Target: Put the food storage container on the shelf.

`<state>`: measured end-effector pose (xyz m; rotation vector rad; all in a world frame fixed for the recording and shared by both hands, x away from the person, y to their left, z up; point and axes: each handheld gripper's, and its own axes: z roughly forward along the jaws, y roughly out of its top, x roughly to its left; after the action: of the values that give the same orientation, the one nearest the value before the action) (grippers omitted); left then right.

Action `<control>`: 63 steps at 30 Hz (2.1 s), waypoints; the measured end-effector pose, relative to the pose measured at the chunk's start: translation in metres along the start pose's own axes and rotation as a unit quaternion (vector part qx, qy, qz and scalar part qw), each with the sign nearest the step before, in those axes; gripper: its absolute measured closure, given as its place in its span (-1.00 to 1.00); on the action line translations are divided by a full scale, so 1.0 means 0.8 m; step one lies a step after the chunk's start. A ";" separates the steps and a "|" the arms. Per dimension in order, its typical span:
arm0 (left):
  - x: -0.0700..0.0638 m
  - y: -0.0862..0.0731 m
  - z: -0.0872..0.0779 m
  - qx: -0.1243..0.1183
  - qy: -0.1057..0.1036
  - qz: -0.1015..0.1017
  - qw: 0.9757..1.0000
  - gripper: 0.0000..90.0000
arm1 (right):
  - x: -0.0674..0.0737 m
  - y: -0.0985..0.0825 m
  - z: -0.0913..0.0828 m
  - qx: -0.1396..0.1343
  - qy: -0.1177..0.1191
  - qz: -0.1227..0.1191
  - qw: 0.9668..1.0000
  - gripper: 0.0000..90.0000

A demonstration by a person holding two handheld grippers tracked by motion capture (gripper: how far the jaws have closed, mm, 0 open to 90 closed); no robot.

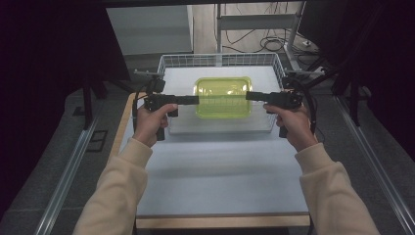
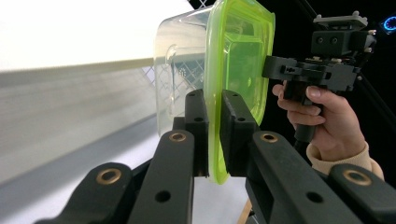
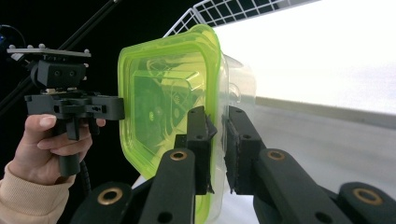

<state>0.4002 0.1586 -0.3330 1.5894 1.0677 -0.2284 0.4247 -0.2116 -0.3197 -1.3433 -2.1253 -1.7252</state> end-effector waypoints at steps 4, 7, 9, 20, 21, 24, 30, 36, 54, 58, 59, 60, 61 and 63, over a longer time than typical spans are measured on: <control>0.000 0.012 0.003 0.002 0.005 0.003 1.000 0.84 | -0.004 0.009 0.002 -0.001 0.000 0.005 1.000 0.80; 0.003 0.021 0.005 0.003 0.007 0.002 1.000 0.84 | -0.007 0.016 0.004 -0.004 -0.002 0.009 1.000 0.80; 0.006 0.024 0.007 0.002 0.008 -0.001 1.000 0.84 | -0.008 0.020 0.006 -0.003 -0.005 0.008 1.000 0.80; 0.015 0.041 0.011 0.000 0.019 -0.004 1.000 0.83 | -0.011 0.037 0.015 -0.004 -0.015 0.011 1.000 0.80; 0.015 0.043 0.012 -0.001 0.018 -0.005 1.000 0.83 | -0.011 0.038 0.015 -0.003 -0.015 0.013 1.000 0.80; 0.017 0.047 0.013 0.000 0.019 -0.006 1.000 0.83 | -0.013 0.042 0.017 -0.003 -0.015 0.017 1.000 0.80; 0.017 0.058 0.015 -0.001 0.022 -0.004 1.000 0.83 | -0.015 0.052 0.019 -0.004 -0.017 0.020 1.000 0.80; 0.025 0.067 0.021 -0.001 0.032 -0.011 0.999 0.83 | -0.018 0.062 0.025 -0.002 -0.030 0.022 0.999 0.80; 0.052 0.087 0.040 -0.004 0.054 -0.027 0.998 0.82 | -0.039 0.088 0.054 0.016 -0.065 0.035 0.997 0.79; 0.059 0.087 0.045 -0.004 0.059 -0.031 0.998 0.81 | -0.046 0.088 0.061 0.021 -0.075 0.035 0.996 0.78; 0.061 0.087 0.045 -0.007 0.058 -0.034 0.998 0.81 | -0.047 0.088 0.062 0.018 -0.072 0.036 0.997 0.78; 0.062 0.088 0.045 -0.009 0.056 -0.035 0.998 0.81 | -0.047 0.089 0.063 0.016 -0.072 0.036 0.997 0.77; 0.064 0.088 0.046 -0.013 0.056 -0.037 0.998 0.81 | -0.048 0.089 0.064 0.015 -0.073 0.034 0.997 0.77; 0.067 0.089 0.047 -0.017 0.052 -0.044 0.998 0.81 | -0.048 0.090 0.067 0.013 -0.076 0.032 0.997 0.77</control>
<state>0.4970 0.1575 -0.3314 1.5384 1.2178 -0.1883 0.5190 -0.1911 -0.3069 -1.5638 -2.1465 -1.6148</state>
